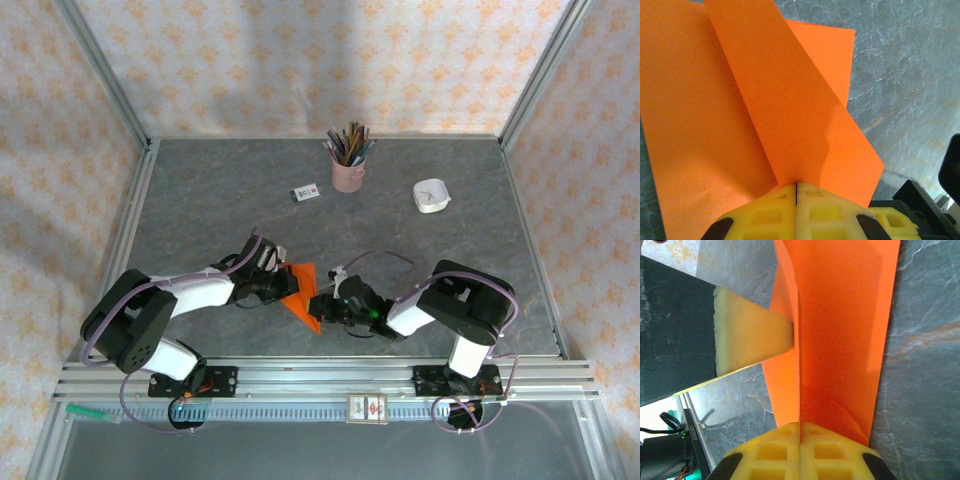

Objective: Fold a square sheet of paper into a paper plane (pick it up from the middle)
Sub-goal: Perform the fourth fold on the wing at the bottom-center of the table.

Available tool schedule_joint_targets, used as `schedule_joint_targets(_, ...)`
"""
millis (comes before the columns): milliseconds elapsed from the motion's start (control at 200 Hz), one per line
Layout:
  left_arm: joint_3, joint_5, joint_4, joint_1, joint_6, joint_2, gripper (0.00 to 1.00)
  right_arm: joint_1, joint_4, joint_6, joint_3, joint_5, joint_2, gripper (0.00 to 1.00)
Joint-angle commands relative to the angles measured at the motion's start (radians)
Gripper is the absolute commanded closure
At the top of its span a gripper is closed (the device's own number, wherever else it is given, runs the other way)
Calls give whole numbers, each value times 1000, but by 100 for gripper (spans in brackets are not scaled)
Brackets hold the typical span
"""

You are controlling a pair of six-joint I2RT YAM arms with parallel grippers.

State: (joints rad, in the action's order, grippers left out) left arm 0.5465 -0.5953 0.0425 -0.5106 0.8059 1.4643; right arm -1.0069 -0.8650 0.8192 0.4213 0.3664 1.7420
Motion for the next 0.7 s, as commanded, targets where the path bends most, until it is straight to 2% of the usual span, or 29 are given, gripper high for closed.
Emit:
schedule_joint_targets(0,31,-21,42,-1,5,13,95,7,78,0,-18,-41,30,100)
schedule_joint_targets(696,52,-23,57,0,-7,71,94,8,100,6,-10,-55,25,98)
